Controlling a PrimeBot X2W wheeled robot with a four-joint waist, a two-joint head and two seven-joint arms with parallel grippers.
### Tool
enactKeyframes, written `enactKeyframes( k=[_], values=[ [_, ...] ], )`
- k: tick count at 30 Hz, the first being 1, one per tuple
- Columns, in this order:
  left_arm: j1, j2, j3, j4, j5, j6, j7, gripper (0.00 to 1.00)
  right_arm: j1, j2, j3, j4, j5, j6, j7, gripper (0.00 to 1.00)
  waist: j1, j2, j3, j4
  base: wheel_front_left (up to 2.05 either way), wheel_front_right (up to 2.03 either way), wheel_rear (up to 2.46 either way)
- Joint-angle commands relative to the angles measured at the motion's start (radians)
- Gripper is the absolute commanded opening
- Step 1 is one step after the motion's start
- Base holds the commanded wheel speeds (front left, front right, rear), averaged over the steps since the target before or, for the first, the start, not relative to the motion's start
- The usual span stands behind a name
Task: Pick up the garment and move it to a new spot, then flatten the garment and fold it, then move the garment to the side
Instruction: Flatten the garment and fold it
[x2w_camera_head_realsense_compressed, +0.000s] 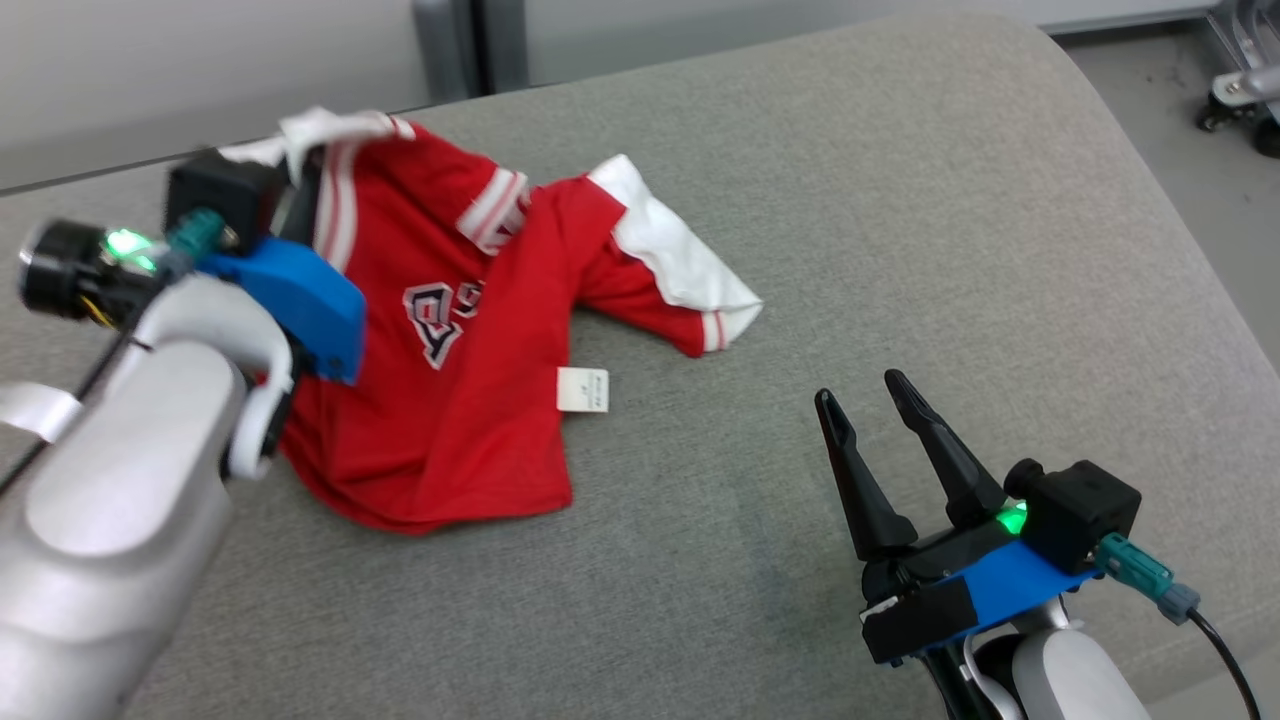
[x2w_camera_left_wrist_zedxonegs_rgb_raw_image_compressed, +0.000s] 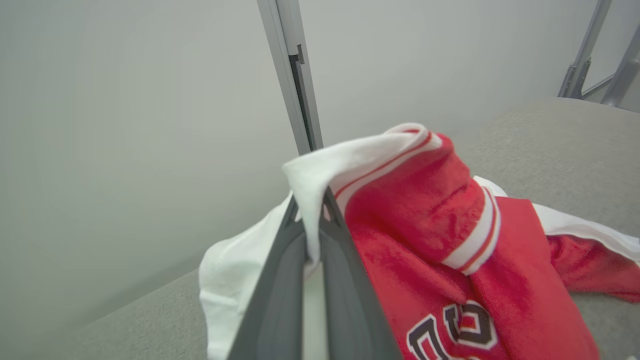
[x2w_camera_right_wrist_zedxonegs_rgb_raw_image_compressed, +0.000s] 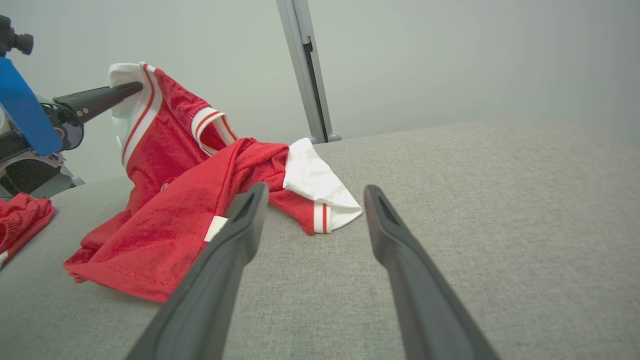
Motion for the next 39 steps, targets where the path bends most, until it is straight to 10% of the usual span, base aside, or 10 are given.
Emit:
enactKeyframes(
  k=[1,5,7,22,39],
  values=[
    [-0.023,0.005,0.009,0.006,0.005,-0.005,-0.010,0.00,-0.014,-0.002,0.003,0.002,0.007,0.001,-0.008,1.00,-0.0002,0.0000,0.004,-0.005,0.00,0.00,0.00],
    [-0.099,-0.004,0.028,0.077,0.009,-0.022,-0.060,0.00,-0.033,-0.001,0.010,0.020,0.013,0.001,-0.020,1.00,-0.0002,0.0000,0.031,-0.032,0.00,0.00,0.00],
    [-0.115,-0.023,0.036,0.114,-0.001,-0.019,-0.079,1.00,-0.037,-0.001,0.008,0.026,0.015,0.001,-0.026,1.00,-0.0002,0.0000,0.039,-0.037,0.00,0.00,0.00],
    [0.039,-0.211,0.018,0.217,-0.098,-0.029,-0.160,1.00,-0.018,-0.001,-0.027,0.021,-0.024,0.001,0.009,1.00,-0.0002,0.0000,-0.023,0.095,0.00,0.00,0.00],
    [0.410,-0.219,-0.112,-0.215,-0.194,0.017,0.051,1.00,0.032,-0.001,-0.035,-0.007,-0.026,0.001,0.043,1.00,-0.0002,0.0000,-0.082,0.137,0.00,0.00,0.00]
  ],
)
